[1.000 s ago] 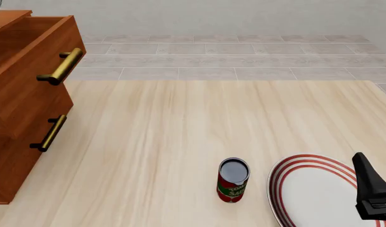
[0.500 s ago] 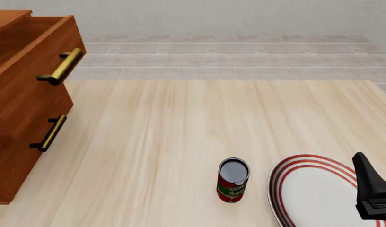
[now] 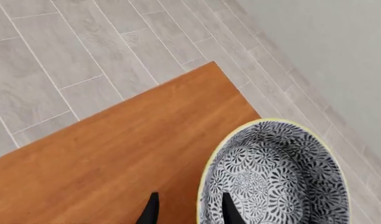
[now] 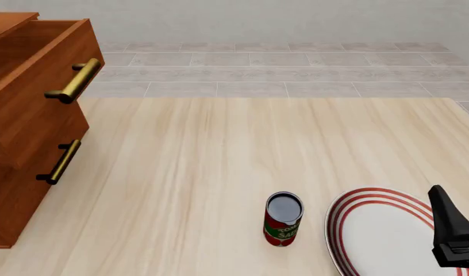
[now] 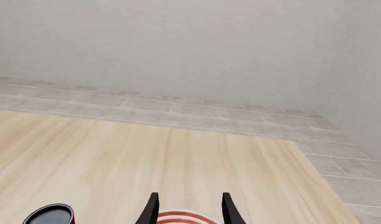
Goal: Put the bowl on top of the cabinet.
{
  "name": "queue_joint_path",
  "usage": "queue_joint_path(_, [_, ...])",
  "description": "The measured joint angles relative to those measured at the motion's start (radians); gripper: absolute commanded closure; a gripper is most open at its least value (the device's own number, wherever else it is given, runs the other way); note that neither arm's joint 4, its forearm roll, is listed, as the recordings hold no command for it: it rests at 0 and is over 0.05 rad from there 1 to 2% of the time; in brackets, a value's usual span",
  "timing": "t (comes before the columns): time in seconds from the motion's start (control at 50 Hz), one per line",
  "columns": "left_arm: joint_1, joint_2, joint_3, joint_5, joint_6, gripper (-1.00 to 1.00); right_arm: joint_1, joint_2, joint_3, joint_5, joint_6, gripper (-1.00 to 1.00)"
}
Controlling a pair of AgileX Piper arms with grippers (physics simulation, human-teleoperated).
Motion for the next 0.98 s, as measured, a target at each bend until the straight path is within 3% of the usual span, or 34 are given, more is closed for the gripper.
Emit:
queue_joint_path(0.68, [-0.189, -0.266, -0.079, 0.139, 0.041, -1.00, 0.003, 0.000, 0.000, -0.002, -0.007, -1.00])
queue_joint_path(0.98, [-0.304, -0.402, 0.017, 0.167, 0.051, -1.00, 0.007, 0.000, 0.000, -0.002, -0.010, -1.00])
